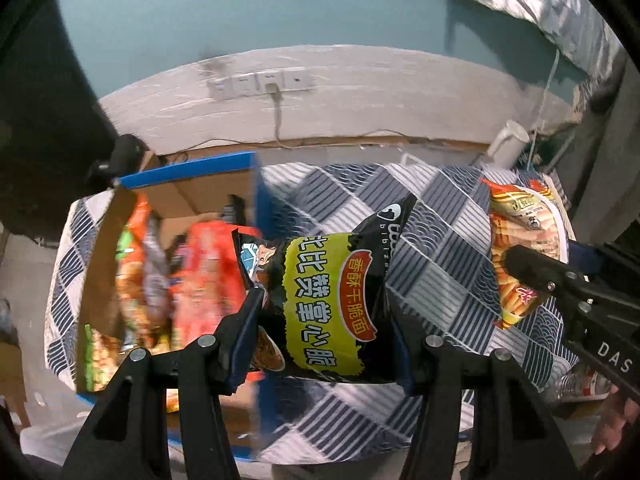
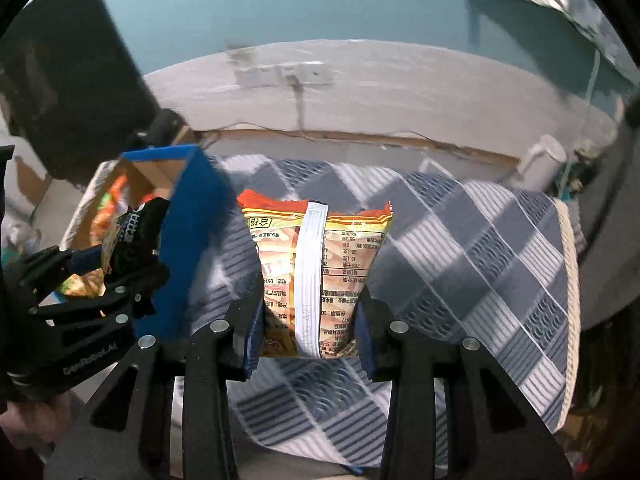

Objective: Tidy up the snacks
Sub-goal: 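Lift the black pack and strapped pack and carry them over the box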

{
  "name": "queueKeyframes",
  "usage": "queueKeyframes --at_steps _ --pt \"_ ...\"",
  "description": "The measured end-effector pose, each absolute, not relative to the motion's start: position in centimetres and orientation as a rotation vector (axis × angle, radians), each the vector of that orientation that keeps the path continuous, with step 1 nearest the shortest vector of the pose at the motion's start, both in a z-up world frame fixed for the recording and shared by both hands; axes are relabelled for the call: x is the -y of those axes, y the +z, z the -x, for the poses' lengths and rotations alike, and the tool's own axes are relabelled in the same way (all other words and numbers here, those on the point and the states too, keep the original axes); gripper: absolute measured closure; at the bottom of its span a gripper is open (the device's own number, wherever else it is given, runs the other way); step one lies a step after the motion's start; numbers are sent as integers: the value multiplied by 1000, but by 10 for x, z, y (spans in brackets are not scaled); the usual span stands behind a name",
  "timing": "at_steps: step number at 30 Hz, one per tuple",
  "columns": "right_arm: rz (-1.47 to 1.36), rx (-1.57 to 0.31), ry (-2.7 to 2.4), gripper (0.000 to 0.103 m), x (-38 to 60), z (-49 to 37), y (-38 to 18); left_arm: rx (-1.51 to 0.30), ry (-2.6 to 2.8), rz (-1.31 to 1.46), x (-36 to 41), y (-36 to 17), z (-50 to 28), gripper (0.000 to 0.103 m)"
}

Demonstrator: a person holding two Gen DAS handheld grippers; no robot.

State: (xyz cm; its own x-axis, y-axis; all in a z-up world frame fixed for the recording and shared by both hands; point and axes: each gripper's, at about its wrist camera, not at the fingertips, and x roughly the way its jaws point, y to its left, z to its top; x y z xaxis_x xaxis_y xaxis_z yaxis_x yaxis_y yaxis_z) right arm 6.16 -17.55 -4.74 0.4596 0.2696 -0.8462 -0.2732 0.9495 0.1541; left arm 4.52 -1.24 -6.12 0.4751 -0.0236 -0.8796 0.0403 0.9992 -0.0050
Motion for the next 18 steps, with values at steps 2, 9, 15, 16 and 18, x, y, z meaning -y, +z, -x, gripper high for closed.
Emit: queueKeyframes --at_steps 2,9,15,16,18 --pt "27 -1033 355 66 156 -64 -42 -1065 -21 -8 -9 -56 -44 45" --pt "70 -1041 442 66 88 -73 -37 -1047 45 17 -75 -50 -38 45" --pt "122 -1054 495 66 35 -79 -41 -1037 105 40 -124 -52 -29 45" --pt "130 -1060 510 66 23 -80 -43 -1036 115 45 -131 -54 -29 45" --pt "147 -1067 528 66 8 -81 -46 -1043 135 62 -146 -58 -28 45"
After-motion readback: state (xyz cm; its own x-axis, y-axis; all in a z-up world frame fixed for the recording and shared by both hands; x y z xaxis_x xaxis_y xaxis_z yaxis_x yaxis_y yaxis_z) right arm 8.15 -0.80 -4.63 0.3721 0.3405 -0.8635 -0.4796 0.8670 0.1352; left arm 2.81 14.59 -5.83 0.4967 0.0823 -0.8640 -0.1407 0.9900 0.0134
